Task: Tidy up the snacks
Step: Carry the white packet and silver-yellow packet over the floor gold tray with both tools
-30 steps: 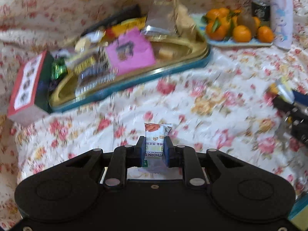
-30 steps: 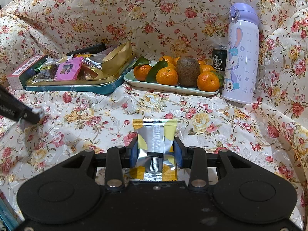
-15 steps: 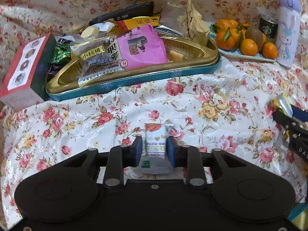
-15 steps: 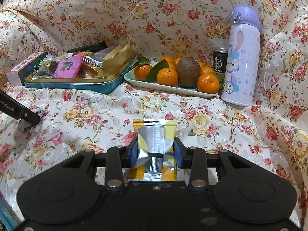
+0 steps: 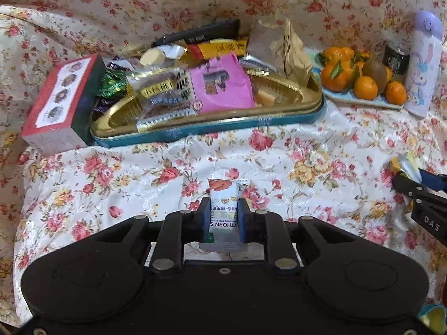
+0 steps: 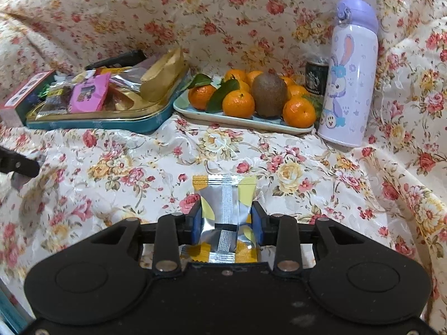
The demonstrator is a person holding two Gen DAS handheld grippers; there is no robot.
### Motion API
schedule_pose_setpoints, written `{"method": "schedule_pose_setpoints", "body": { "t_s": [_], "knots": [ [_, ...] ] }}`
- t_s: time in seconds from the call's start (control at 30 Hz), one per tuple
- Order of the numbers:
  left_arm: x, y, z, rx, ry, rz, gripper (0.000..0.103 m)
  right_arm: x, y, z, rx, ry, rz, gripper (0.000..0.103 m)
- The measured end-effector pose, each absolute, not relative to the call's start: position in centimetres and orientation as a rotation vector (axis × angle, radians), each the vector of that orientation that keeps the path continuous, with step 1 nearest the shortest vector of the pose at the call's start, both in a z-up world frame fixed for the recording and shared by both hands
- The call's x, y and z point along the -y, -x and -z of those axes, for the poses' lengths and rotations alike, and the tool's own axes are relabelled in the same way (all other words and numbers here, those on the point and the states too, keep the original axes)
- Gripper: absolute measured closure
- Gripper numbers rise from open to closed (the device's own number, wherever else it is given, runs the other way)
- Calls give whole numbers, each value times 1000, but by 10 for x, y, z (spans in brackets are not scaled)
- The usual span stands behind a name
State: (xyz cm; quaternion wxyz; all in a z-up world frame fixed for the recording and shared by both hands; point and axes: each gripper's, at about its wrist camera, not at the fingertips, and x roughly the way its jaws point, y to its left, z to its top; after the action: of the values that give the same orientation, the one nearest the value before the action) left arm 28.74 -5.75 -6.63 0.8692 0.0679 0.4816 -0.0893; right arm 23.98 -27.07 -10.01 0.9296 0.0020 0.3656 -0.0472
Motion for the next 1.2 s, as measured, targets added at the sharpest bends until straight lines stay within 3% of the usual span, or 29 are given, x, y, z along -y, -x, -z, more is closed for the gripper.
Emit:
{"method": "schedule_pose_setpoints", "body": {
  "t_s": [0.33, 0.7, 1.2],
  "knots": [
    [42, -242, 19, -912, -117, 176, 77, 244, -199, 27, -611, -79, 83, 67],
    [17, -162, -34, -785, -71, 180, 77, 207, -92, -31, -471, -198, 28, 67],
    [6, -72, -12, -849, -51, 144, 77, 171, 31, -31, -503, -276, 47, 66]
  ]
}}
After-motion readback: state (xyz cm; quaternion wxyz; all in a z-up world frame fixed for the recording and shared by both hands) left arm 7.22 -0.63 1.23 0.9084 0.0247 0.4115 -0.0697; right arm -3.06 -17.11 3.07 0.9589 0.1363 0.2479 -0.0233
